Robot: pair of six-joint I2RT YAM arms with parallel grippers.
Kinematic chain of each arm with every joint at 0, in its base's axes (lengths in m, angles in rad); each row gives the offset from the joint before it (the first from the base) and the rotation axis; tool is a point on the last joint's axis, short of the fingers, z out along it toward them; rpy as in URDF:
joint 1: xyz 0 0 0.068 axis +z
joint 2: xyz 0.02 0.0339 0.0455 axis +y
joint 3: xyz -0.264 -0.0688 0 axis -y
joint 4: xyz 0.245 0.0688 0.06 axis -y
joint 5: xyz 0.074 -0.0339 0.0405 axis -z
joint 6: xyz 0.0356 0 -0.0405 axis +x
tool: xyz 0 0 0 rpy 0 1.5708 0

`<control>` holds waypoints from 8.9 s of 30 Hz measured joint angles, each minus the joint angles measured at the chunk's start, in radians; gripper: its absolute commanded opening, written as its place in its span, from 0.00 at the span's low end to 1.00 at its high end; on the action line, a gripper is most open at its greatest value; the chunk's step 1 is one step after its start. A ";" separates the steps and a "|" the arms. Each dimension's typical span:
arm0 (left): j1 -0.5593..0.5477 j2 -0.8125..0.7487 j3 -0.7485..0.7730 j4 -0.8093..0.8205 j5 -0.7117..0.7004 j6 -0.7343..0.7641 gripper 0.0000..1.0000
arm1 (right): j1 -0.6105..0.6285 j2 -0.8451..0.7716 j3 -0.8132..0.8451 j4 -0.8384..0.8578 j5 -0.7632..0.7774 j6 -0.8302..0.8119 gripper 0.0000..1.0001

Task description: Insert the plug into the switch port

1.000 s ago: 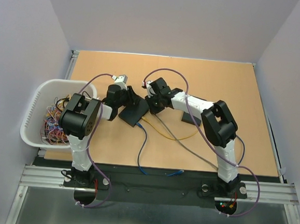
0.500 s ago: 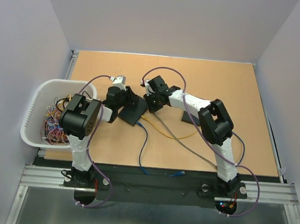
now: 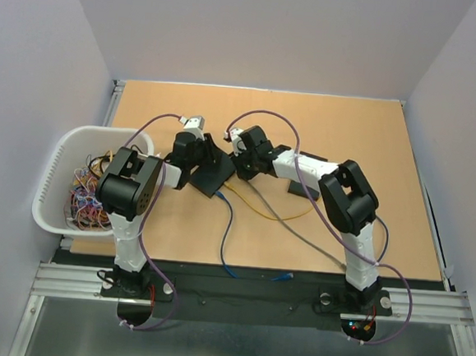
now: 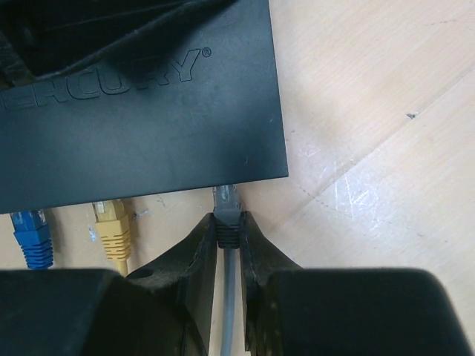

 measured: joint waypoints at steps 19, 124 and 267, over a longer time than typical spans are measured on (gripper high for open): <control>0.011 0.001 0.157 -0.304 0.108 -0.025 0.48 | 0.072 -0.258 -0.257 0.385 0.023 0.005 0.57; -0.149 -1.209 -0.082 -1.085 -0.401 0.000 0.99 | 0.070 -1.352 -0.557 -0.677 0.597 0.773 1.00; 0.177 -0.490 -0.552 0.645 -0.401 0.486 0.99 | -0.724 -0.505 -1.328 1.510 0.056 0.156 1.00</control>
